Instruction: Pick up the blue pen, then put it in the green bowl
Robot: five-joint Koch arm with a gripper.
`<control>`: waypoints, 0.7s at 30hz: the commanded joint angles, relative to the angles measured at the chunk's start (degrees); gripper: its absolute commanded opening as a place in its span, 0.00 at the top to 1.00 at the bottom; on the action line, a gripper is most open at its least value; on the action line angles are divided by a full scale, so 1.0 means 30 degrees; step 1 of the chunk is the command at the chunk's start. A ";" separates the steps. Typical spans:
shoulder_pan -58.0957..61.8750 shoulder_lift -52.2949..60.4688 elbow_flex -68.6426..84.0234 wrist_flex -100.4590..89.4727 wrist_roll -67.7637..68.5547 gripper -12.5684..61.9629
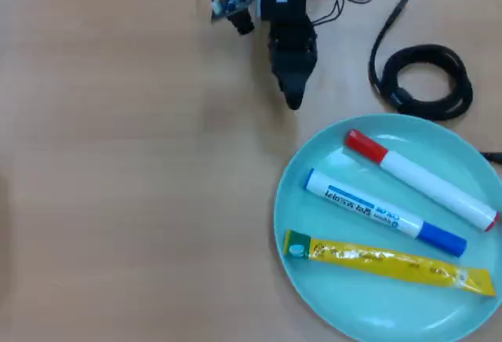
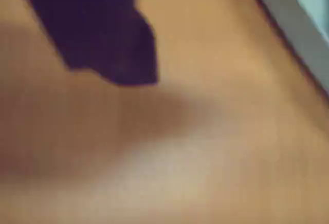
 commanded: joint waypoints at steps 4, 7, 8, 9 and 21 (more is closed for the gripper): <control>0.0645 0.1289 0.2139 -0.4248 -0.0205 0.16; 0.0645 0.1846 0.3691 -0.5332 -0.0322 0.17; 0.0703 0.2227 0.4395 -0.5508 -0.0469 0.17; 0.0732 0.2666 0.5068 -0.5684 -0.0645 0.17; 0.1172 0.4043 0.9902 -0.7500 -0.1611 0.16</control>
